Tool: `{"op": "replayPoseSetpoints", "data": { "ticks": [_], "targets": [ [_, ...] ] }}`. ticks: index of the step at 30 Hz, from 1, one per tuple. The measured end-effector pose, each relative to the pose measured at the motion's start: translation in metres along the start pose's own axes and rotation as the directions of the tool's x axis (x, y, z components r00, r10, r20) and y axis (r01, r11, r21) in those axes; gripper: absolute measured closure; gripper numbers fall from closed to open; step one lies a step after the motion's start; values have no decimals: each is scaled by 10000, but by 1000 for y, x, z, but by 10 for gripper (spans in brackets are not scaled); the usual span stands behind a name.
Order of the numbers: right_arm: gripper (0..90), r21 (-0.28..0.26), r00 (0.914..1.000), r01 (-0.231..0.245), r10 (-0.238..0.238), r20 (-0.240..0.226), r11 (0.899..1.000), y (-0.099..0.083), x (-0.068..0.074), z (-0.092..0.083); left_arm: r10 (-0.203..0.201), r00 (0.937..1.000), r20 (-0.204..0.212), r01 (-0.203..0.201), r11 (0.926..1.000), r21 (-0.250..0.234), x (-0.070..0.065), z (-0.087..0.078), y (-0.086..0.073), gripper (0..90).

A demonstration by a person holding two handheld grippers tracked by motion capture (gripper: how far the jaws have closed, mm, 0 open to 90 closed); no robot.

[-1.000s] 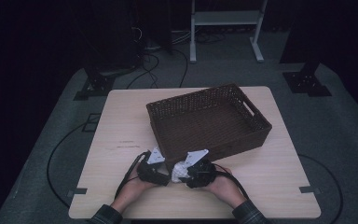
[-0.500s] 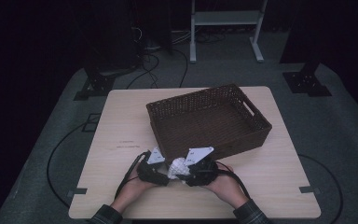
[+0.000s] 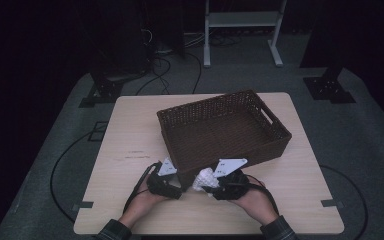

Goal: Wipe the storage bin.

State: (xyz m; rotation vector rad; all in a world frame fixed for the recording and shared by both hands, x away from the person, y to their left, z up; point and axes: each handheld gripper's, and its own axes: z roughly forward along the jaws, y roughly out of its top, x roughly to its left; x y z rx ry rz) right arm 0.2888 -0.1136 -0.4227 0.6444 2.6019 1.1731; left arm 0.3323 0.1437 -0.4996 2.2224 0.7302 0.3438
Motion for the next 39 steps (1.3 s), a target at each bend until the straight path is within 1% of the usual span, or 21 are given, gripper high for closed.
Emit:
{"op": "replayPoseSetpoints", "data": {
  "ticks": [4, 5, 8, 10, 12, 13, 14, 15, 16, 23, 25, 27, 29, 30, 31, 32, 33, 36, 37, 38, 39],
  "targets": [
    [567, -90, 9991, -183, 186, 372, 9998, -10, -8, -13, -2, 10000, 2, 2, 10000, -1, 0, 0, 0, 143],
    [567, -98, 9976, -391, 396, 562, 9992, -17, -12, -19, -2, 10000, -1, 2, 10000, -3, 0, 0, 0, 143],
    [567, -117, 9959, -492, 499, 757, 9987, -22, -16, -24, -5, 10000, 3, 5, 10000, -5, 0, 0, 0, 143],
    [567, -148, 9908, -764, 776, 1105, 9970, -33, -23, -34, 1, 10000, 8, -1, 10000, 0, 0, 0, 0, 143],
    [567, -180, 9887, -922, 937, 1172, 9956, -37, -25, -37, 1, 10000, 12, -1, 10000, -1, 0, 0, 0, 143],
    [567, -224, 9840, -1142, 1161, 1353, 9932, -46, -29, -43, -17, 10000, 22, 17, 10000, -32, 0, 0, 0, 143],
    [567, -224, 9840, -1142, 1161, 1353, 9932, -46, -29, -43, -17, 10000, 22, 17, 10000, -32, 0, 0, 0, 142],
    [567, -227, 9779, -1399, 1417, 1536, 9899, -56, -31, -49, -15, 10000, 24, 15, 10000, -29, 0, 0, 0, 143],
    [567, -227, 9779, -1399, 1417, 1536, 9899, -56, -31, -49, -15, 10000, 24, 15, 10000, -29, 0, 0, 0, 143],
    [567, -177, 9511, -2278, 2264, 2103, 9735, -94, -39, -65, -15, 10000, 18, 15, 10000, -32, 0, 0, 0, 147],
    [567, -159, 9392, -2584, 2550, 2299, 9659, -104, -40, -71, 17, 10000, 50, -16, 10000, -49, 1, 0, 0, 150],
    [567, -160, 9310, -2735, 2688, 2468, 9617, -113, -40, -76, 66, 9999, 114, -66, 10000, -28, 2, -1, -1, 160],
    [566, -49, 9177, -2975, 2874, 2742, 9547, -125, -40, -81, 188, 9997, 186, -188, 9998, -2, 2, -3, -1, 179],
    [566, -49, 9177, -2975, 2874, 2742, 9547, -125, -40, -81, 188, 9997, 186, -188, 9998, -2, 2, -3, -1, 195],
    [567, -19, 9110, -3139, 3018, 2809, 9494, -131, -41, -84, 358, 9990, 268, -359, 9993, 56, 3, -7, -1, 213],
    [567, -19, 9110, -3139, 3018, 2809, 9494, -131, -41, -84, 358, 9990, 268, -359, 9993, 56, 3, -7, -1, 236],
    [567, -24, 9065, -3261, 3134, 2829, 9453, -135, -43, -86, 430, 9985, 339, -426, 9990, -104, 4, -13, -3, 260],
    [566, -48, 9022, -3356, 3229, 2860, 9420, -138, -45, -87, 568, 9973, 462, -559, 9982, -197, 5, -20, -5, 295],
    [566, -50, 8986, -3455, 3323, 2864, 9384, -139, -47, -87, 789, 9946, 674, -768, 9965, -337, 6, -28, -5, 371],
    [566, -50, 8986, -3455, 3323, 2864, 9384, -139, -47, -87, 789, 9946, 674, -768, 9965, -337, 6, -28, -5, 419],
    [566, -71, 8987, -3452, 3327, 2858, 9385, -139, -47, -87, 779, 9934, 845, -742, 9962, -466, 7, -32, -4, 448]
  ]
}}
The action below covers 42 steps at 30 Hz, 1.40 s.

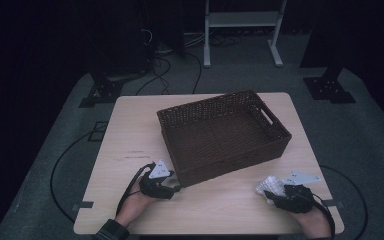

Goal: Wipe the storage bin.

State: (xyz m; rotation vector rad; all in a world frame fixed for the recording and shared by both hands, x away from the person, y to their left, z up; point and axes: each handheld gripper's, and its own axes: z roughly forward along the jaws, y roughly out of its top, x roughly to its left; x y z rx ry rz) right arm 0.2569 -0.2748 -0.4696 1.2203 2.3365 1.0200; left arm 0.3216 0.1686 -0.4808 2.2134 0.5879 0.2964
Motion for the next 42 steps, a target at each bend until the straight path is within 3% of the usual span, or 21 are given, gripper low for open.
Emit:
{"op": "replayPoseSetpoints", "data": {
  "ticks": [3, 6, 9, 11, 16, 23, 33, 37, 42],
  "targets": [
    [566, 81, 10000, 72, -72, 4, 9999, 0, 1, 1, -281, 9986, 442, 303, 9983, -491, 4, -13, 3, 509],
    [566, 100, 10000, 80, -80, -37, 9999, 0, 2, 2, -381, 9986, 371, 421, 9926, -1135, 9, -34, 5, 681],
    [566, 112, 9999, 98, -97, -51, 9999, 0, 2, 3, -386, 9986, 359, 431, 9898, -1357, 12, -41, 7, 754],
    [566, 140, 9999, 90, -89, -74, 9999, 0, 2, 3, -410, 9986, 324, 451, 9892, -1393, 14, -47, 10, 881],
    [566, 221, 9999, 147, -145, -80, 9996, 0, 2, 5, -574, 9972, 479, 646, 9838, -1672, 16, -59, 21, 900],
    [566, 237, 9998, 124, -121, -132, 9996, 0, 2, 6, -172, 9974, 700, 315, 9773, -2097, 16, -60, 36, 899],
    [566, 259, 9998, 95, -90, -186, 9996, -1, 2, 5, -40, 9959, 905, 246, 9734, -2278, 11, -51, 47, 900],
    [566, 267, 9997, 97, -91, -215, 9996, -1, 2, 5, 185, 9938, 1097, 72, 9734, -2290, 1, -41, 55, 900],
    [566, 256, 9997, 119, -114, -199, 9996, 0, 2, 5, 438, 9866, 1573, -71, 9740, -2263, -12, -23, 70, 900]
  ]
}}
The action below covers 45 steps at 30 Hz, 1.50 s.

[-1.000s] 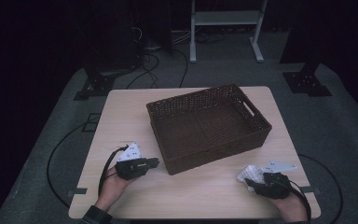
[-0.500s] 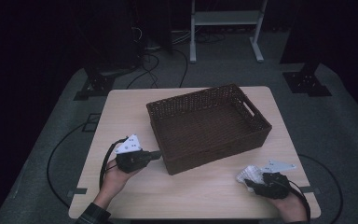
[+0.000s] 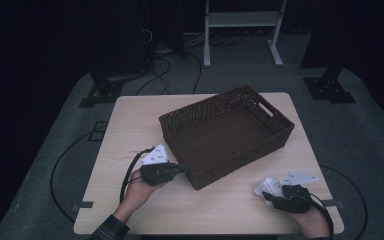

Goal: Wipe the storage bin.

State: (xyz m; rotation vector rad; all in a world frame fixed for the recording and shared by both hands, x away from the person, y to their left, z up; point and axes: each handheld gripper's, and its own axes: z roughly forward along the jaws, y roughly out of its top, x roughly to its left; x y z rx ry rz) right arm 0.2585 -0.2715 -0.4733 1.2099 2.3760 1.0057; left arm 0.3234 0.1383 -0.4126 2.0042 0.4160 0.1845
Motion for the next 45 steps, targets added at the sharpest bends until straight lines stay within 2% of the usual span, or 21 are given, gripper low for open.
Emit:
{"op": "replayPoseSetpoints", "data": {
  "ticks": [4, 11, 17, 19, 20, 21, 24, 25, 26, 27, 28, 29, 30, 33, 37, 38, 39, 40, 41, 44, 45],
  "targets": [
    [566, 6, 10000, 27, -27, 18, 10000, 0, -1, -1, 80, 9989, 469, -77, 9999, -64, -8, 23, 9, 900],
    [566, 23, 9999, 78, -79, 89, 10000, 0, 0, -2, 263, 9968, 749, -263, 9997, -10, -17, 43, 20, 900],
    [566, 34, 9999, 85, -85, 120, 10000, -1, -1, -2, 189, 9983, 543, -194, 9998, 84, -14, 40, 21, 897],
    [566, 24, 9999, 81, -81, 126, 10000, -1, -1, -3, 138, 9986, 505, -143, 9999, 86, -9, 36, 22, 870],
    [566, 17, 9999, 64, -64, 131, 10000, -1, -1, -3, 159, 9994, 307, -161, 9999, 62, -6, 31, 22, 834],
    [566, 17, 9999, 64, -64, 131, 10000, -1, -1, -3, 159, 9994, 307, -161, 9999, 62, -6, 31, 22, 806],
    [566, -5, 9999, 69, -69, 140, 10000, -1, -1, -4, 51, 10000, 59, -52, 9997, 252, 3, 23, 23, 699],
    [566, -5, 9999, 69, -69, 140, 10000, -1, -1, -4, 36, 10000, -70, -33, 9992, 401, 6, 21, 24, 699],
    [566, -32, 9999, 46, -46, 145, 10000, -1, -2, -4, -84, 9993, -368, 100, 9990, 433, 14, 16, 25, 632],
    [566, -32, 9999, 46, -46, 145, 10000, -1, -2, -4, -84, 9993, -368, 100, 9990, 433, 14, 16, 25, 585],
    [566, -59, 9999, 37, -36, 142, 10000, -1, -2, -4, -178, 9982, -573, 200, 9991, 383, 23, 11, 27, 536],
    [566, -59, 9999, 37, -36, 142, 10000, -1, -2, -4, -178, 9982, -573, 200, 9991, 383, 23, 11, 27, 515],
    [566, -75, 9999, 48, -46, 151, 10000, -1, -2, -5, -132, 9971, -746, 161, 9992, 378, 33, 6, 30, 493],
    [566, -80, 9999, 44, -43, 157, 10000, -1, -3, -5, -140, 9957, -918, 183, 9988, 464, 42, 3, 34, 460],
    [566, -75, 9999, 12, -10, 150, 10000, -1, -3, -5, -121, 9908, -1349, 194, 9984, 529, 64, -4, 45, 443],
    [566, -87, 9998, 39, -38, 178, 10000, -1, -3, -6, -131, 9871, -1594, 221, 9982, 554, 73, -5, 49, 439],
    [566, -87, 9998, 39, -38, 178, 10000, -1, -3, -6, -131, 9871, -1594, 221, 9982, 554, 73, -5, 49, 435],
    [566, -101, 9998, 26, -25, 183, 9999, -2, -3, -6, -112, 9827, -1850, 236, 9976, 647, 83, -5, 53, 434],
    [566, -101, 9998, 26, -25, 183, 9999, -2, -3, -6, -112, 9827, -1850, 236, 9976, 647, 83, -5, 53, 433],
    [566, -106, 9998, 6, -4, 179, 9999, -2, -3, -6, -222, 9770, -2121, 394, 9962, 773, 104, -1, 60, 433],
    [566, -106, 9998, 6, -4, 179, 9999, -2, -3, -6, -222, 9770, -2121, 394, 9962, 773, 104, -1, 60, 439]
  ]
}}
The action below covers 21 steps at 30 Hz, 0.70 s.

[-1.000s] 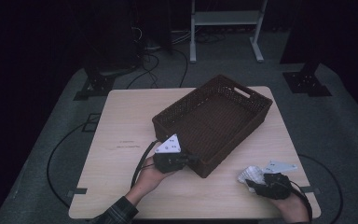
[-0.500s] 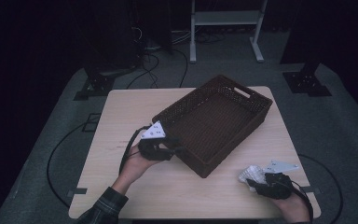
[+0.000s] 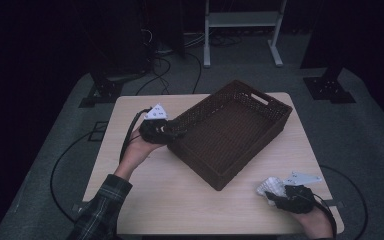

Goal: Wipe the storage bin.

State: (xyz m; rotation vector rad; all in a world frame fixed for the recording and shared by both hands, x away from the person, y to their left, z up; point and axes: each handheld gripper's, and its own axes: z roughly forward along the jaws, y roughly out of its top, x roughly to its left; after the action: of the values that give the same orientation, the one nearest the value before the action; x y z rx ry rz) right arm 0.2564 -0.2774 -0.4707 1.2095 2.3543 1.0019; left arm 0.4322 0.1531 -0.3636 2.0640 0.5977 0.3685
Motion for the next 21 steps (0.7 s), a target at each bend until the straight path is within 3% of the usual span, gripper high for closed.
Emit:
{"op": "replayPoseSetpoints", "data": {
  "ticks": [7, 14, 16, 17, 20, 21],
  "targets": [
    [566, -27, 10000, -21, 21, -6, 10000, -1, -1, -1, 55, 9995, -299, -43, 9991, 422, 31, 22, 17, 490],
    [566, -32, 10000, -43, 43, -14, 10000, -1, -2, -1, 150, 9974, -699, -81, 9951, 983, 45, 46, 21, 537],
    [566, -37, 10000, -17, 17, 25, 10000, -2, -2, -2, 77, 9971, -757, 3, 9945, 1043, 49, 53, 19, 581],
    [566, -28, 10000, -3, 3, 31, 10000, -2, -2, -2, 104, 9966, -812, 20, 9885, 1513, 53, 60, 18, 605],
    [567, -30, 10000, -61, 61, 18, 10000, -2, -3, -2, -12, 9967, -811, 148, 9857, 1678, 57, 64, 17, 660],
    [567, -35, 10000, -66, 66, 27, 10000, -3, -3, -2, -117, 9968, -786, 262, 9823, 1853, 60, 67, 16, 752]
  ]
}}
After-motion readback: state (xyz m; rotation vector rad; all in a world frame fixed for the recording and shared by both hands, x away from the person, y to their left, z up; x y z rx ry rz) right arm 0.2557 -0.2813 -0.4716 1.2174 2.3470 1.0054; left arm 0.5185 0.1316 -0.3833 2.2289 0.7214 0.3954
